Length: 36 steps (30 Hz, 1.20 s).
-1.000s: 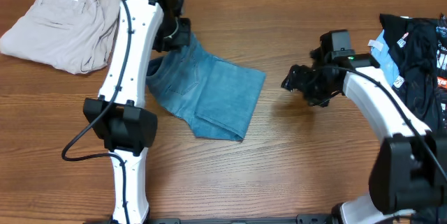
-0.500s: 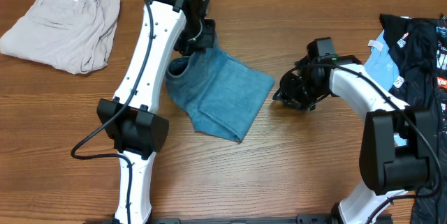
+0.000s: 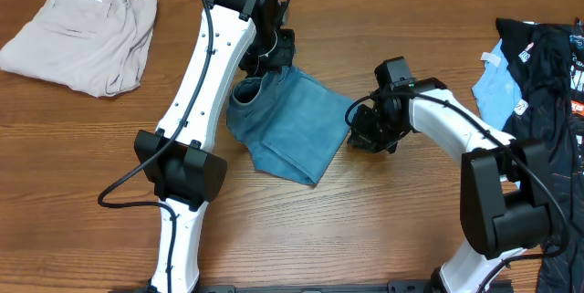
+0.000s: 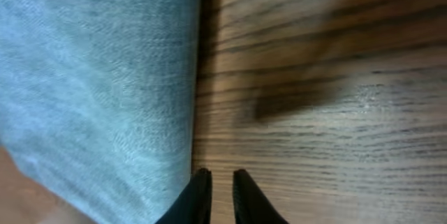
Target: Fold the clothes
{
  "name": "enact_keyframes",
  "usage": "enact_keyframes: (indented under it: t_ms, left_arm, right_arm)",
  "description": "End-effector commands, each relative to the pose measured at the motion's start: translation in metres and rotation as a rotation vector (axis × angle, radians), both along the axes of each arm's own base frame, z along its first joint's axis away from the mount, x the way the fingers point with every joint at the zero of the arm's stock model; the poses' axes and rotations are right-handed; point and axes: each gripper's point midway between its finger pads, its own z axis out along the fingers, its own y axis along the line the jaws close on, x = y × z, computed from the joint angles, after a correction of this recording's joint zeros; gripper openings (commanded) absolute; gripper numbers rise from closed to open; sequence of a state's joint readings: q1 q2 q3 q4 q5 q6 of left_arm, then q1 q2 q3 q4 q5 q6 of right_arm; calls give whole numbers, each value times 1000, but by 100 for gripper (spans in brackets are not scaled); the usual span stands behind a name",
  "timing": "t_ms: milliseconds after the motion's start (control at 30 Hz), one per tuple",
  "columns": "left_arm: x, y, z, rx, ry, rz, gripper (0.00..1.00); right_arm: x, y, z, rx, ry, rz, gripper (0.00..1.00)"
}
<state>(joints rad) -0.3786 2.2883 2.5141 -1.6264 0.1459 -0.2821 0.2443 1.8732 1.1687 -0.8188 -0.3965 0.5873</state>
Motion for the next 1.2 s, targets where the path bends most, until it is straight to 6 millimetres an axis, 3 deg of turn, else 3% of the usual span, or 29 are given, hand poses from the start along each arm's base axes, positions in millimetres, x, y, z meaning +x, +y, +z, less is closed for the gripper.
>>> enact_keyframes:
  t_ms: [0, 600, 1167]
  left_arm:
    - [-3, -8, 14, -45, -21, 1, 4]
    - [-13, -27, 19, -155, 29, -26, 4]
    - [-39, -60, 18, -154, 60, -111, 4]
  right_arm:
    - [-8, 1, -10, -29, 35, -47, 13]
    - [-1, 27, -10, 35, -19, -46, 9]
    - [3, 30, -11, 19, -42, -53, 9]
